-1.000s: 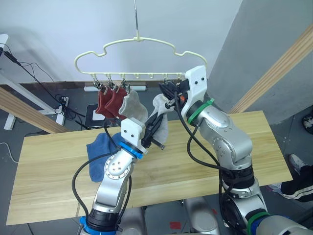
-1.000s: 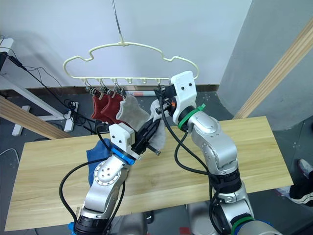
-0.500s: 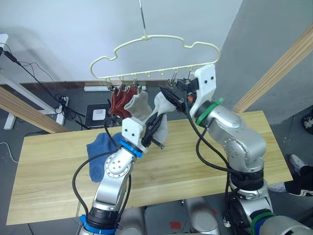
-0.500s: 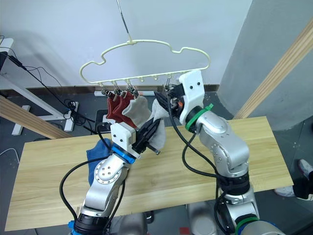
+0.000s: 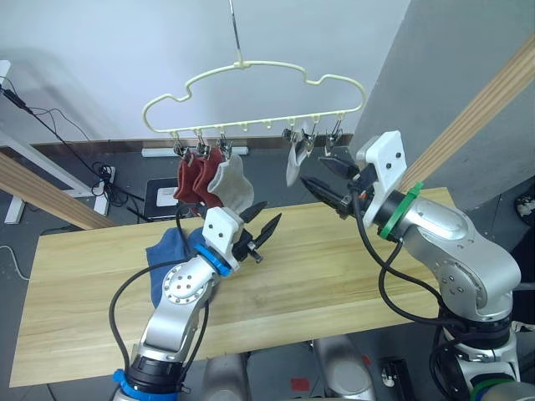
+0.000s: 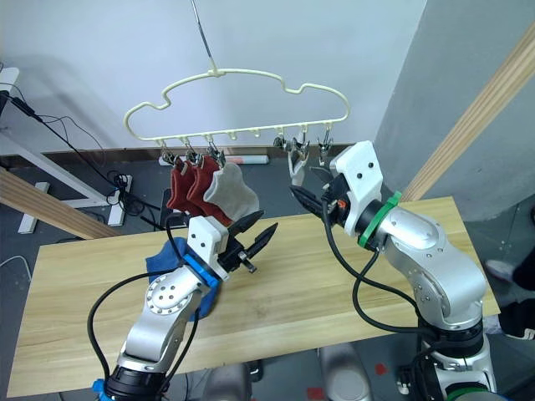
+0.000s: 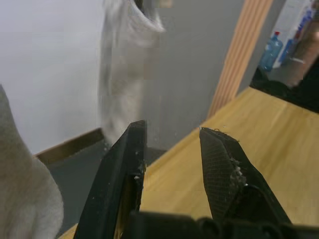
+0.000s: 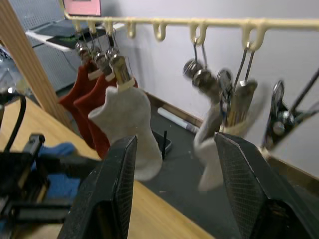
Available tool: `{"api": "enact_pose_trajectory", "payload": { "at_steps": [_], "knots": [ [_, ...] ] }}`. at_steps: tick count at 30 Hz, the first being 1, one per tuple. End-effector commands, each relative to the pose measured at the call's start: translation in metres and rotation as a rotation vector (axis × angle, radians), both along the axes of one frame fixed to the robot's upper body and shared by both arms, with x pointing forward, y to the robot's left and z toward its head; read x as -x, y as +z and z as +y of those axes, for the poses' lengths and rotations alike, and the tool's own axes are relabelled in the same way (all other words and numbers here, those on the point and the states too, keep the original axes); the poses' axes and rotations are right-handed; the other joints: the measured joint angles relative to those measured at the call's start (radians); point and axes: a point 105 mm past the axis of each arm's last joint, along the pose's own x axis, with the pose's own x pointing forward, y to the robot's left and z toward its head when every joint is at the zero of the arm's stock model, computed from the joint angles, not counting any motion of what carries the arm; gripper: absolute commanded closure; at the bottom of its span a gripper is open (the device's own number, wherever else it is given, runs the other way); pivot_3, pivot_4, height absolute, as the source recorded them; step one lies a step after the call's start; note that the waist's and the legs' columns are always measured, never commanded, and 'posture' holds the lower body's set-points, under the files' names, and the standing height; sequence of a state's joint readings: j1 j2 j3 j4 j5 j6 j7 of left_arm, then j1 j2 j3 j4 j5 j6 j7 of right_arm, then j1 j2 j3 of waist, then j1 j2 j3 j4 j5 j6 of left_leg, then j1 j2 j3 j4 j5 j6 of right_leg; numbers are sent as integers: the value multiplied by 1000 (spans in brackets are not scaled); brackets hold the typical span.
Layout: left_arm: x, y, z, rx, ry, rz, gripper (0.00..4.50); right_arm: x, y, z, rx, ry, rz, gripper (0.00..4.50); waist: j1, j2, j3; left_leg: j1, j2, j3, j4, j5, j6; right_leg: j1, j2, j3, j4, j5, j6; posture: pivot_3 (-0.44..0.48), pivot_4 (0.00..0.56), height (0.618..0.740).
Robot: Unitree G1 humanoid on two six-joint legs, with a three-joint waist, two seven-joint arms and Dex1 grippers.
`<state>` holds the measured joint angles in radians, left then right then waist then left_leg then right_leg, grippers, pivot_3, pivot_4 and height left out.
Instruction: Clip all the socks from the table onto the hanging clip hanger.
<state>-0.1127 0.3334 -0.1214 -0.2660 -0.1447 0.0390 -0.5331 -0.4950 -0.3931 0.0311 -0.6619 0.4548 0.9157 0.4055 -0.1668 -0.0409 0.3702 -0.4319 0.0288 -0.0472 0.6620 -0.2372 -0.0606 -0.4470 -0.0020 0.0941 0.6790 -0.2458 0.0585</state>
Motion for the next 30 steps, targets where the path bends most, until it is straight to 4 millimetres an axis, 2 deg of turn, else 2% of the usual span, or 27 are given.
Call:
{"api": "enact_pose_trajectory", "payload": {
  "at_steps": [1,7,11,18,21,23,30],
  "knots": [
    [11,11,2,-7,-104,-28,2679,12,10,0,5,-3,-88,1936,0,0,0,0,0,0,0,0,0,0,0,0,0,-1,1,-255,333,740],
    [22,30,16,-35,-267,52,2679,2,9,-11,26,-156,-168,1936,0,0,0,0,0,0,0,0,0,0,0,0,0,-3,4,-251,327,740],
    [25,49,22,-45,-335,82,2679,-3,13,-8,46,-172,-220,1936,1,0,0,0,0,0,0,0,0,0,0,0,-1,-3,4,-240,323,740],
    [27,72,20,-63,-372,74,2679,-11,15,-4,40,-187,-246,1936,3,0,0,0,0,0,0,0,0,0,0,0,-1,0,0,-226,320,740],
    [24,75,19,-62,-357,61,2662,-11,15,-4,24,-192,-243,2555,4,0,0,0,0,0,0,0,0,0,0,0,-1,0,0,-225,319,740],
    [23,76,20,-62,-350,58,2662,-12,14,-2,25,-191,-241,3230,4,0,0,0,0,0,0,0,0,0,0,0,-1,0,0,-227,319,740],
    [19,77,19,-72,-346,49,2662,-19,11,-1,22,-238,-229,3230,4,0,0,0,0,0,0,0,0,0,0,0,0,0,-1,-227,320,740]
  ]
}}
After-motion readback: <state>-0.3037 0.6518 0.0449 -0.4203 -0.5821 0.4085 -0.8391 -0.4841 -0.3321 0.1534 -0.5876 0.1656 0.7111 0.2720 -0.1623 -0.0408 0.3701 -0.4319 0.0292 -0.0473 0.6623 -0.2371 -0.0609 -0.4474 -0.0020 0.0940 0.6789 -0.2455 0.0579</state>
